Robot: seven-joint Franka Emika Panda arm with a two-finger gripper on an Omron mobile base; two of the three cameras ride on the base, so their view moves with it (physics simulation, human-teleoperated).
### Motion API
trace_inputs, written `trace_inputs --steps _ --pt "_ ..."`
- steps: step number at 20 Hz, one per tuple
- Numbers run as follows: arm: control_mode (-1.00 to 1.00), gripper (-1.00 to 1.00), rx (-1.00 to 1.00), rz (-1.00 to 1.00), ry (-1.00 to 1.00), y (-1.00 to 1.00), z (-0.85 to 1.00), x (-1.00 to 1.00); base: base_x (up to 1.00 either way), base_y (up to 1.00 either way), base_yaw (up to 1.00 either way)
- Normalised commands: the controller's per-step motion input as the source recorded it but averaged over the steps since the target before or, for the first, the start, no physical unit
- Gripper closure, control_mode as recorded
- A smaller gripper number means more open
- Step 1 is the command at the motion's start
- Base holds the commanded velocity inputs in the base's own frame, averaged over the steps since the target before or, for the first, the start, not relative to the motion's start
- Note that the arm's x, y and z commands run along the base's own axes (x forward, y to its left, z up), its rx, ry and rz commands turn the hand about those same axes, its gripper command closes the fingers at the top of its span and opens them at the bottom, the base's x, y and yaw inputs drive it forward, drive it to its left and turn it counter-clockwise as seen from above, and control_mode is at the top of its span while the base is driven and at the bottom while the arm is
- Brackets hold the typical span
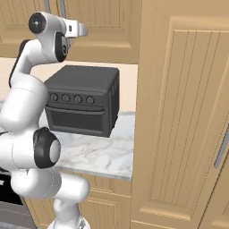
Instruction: Move the mayonnaise and shaker from the cabinet to the dining counter.
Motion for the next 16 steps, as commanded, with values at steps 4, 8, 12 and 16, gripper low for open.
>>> trace_inputs --steps 4,8,12,16 --pt "-1.00 1.00 0.06 0.00 -0.07 -0.33 0.00 -0.15 0.00 0.00 0.00" --pt "-1.00 1.00 0.03 -0.03 -0.08 -0.35 0.08 -0.40 0.00 0.00 0.00" --pt "-1.00 1.00 0.01 -0.07 -0.03 -0.32 0.18 -0.50 0.00 0.00 0.00" --pt "-1.00 1.00 0.07 -0.05 -0.01 -0.38 0.23 -0.63 0.00 0.00 0.00"
